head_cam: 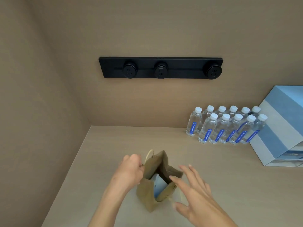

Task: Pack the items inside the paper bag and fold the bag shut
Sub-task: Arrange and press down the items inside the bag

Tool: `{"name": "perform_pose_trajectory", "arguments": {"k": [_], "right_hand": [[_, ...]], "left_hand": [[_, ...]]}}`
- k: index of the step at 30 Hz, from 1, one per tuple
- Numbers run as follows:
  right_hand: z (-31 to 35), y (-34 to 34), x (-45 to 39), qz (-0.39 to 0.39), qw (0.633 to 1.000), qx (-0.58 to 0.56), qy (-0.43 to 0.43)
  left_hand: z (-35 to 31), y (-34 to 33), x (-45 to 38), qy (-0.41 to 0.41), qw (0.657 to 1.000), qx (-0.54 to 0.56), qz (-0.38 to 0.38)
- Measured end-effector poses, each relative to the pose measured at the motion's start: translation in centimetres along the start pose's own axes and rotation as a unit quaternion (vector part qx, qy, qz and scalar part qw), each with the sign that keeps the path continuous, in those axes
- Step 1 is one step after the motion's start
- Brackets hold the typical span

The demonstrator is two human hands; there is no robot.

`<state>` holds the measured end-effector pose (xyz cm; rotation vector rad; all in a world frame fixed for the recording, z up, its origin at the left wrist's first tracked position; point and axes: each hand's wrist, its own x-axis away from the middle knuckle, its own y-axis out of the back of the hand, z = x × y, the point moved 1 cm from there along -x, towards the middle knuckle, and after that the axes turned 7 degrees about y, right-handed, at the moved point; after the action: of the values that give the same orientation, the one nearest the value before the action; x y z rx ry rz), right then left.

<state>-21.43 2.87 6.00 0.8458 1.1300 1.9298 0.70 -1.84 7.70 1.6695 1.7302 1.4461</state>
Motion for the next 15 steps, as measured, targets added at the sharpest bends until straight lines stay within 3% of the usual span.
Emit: {"name": "perform_pose_trajectory", "arguments": {"k": [2,4,9,12,15], "right_hand": [[-0.6,0.4,0.2,0.016,0.999,0.023,0.042],[-0.7,0.7,-0.2,-0.021,0.998,-0.009,0.051],[1.4,0.9,-2.6,-0.067,0.992,-0.099,-0.041],[2.2,0.6,-3.5,-0.12,0.985,-0.091,-0.08],[2.4,0.1,-3.9,-0.113,0.984,-0.068,-0.121]], "left_hand": [[-0.2,-0.3,0.1,-0.015,0.998,0.014,-0.055],[-0.3,-0.9,0.2,-0.018,0.993,0.098,-0.06],[-0.2,-2.7,0.9,-0.083,0.966,0.231,-0.085],[0.0,-3.4,1.0,-0.092,0.971,0.205,-0.081],[0.4,-4.2,1.1,-0.074,0.983,0.156,-0.06]]}}
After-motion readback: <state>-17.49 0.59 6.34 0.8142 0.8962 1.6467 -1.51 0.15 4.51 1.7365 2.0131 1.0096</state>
